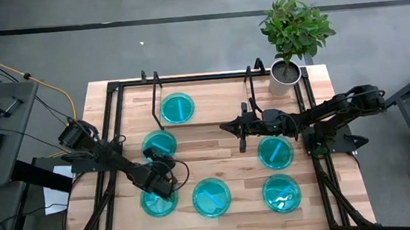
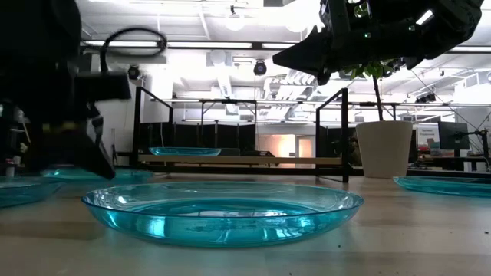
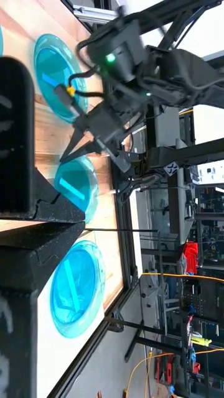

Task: Place and stack plates onto a shelf
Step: Put the blue plate on the shelf, then adjust the blue plate on the shelf, then stack the blue plate on top of the blue plate on the shelf

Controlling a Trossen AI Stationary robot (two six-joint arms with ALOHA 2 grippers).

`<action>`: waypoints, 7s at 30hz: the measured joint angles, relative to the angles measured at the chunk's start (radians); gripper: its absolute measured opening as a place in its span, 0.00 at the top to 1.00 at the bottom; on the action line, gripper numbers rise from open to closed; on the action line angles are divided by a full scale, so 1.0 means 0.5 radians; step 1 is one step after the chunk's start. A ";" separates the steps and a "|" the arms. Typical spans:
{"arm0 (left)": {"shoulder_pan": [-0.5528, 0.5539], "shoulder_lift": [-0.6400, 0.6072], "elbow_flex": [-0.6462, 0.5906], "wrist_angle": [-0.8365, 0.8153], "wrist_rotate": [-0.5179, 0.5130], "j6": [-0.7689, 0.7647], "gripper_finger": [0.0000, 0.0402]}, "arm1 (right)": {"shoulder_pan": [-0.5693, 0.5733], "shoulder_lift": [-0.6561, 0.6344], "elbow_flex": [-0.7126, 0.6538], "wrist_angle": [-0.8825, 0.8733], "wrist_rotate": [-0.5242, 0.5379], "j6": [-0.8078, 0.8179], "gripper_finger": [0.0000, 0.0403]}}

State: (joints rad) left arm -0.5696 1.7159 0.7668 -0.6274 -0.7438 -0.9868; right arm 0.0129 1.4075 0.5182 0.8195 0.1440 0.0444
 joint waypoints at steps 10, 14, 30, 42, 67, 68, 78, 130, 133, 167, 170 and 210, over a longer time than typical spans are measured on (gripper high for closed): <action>-0.068 -0.543 0.001 0.170 0.032 0.309 1.00 | 0.000 0.000 0.000 0.001 0.000 0.000 1.00; -0.070 -0.696 0.003 0.479 0.104 0.620 1.00 | 0.000 0.000 0.000 0.001 0.008 -0.001 1.00; 0.456 -0.707 0.006 1.377 0.187 2.504 1.00 | 0.001 -0.245 -0.002 0.203 0.010 -0.008 1.00; 1.118 -0.419 0.008 1.929 0.811 3.037 1.00 | 0.056 -0.370 -0.002 0.089 0.000 -0.106 1.00; 1.417 0.355 0.538 1.833 0.911 3.138 1.00 | 0.054 -0.370 -0.002 0.031 -0.005 -0.098 1.00; 1.424 0.361 0.538 1.833 0.914 3.117 1.00 | 0.055 -0.370 -0.002 0.031 -0.005 -0.098 1.00; 1.484 0.442 0.537 1.865 1.069 3.043 1.00 | 0.054 -0.370 -0.001 0.037 -0.003 -0.098 1.00; 1.602 -0.340 0.196 1.129 0.596 2.394 0.77 | 0.054 -0.369 0.001 -0.013 -0.003 -0.091 1.00; 1.778 -0.329 0.220 0.990 0.843 2.215 0.92 | 0.045 -0.369 0.001 0.013 0.010 -0.100 1.00; 1.866 0.381 1.007 0.380 0.786 2.432 1.00 | -0.012 -0.368 0.001 -0.062 0.010 -0.089 1.00; 1.866 0.381 1.007 0.431 0.789 2.440 1.00 | -0.012 -0.368 0.001 -0.062 0.010 -0.089 1.00; 1.076 -1.404 -0.203 1.576 1.196 2.186 1.00 | 0.449 0.288 0.352 -1.123 -0.322 1.292 0.57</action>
State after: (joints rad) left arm -0.0314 1.0142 0.6655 0.1608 -0.1459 0.1063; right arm 0.2371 1.5514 0.6945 0.2580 -0.0172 0.6904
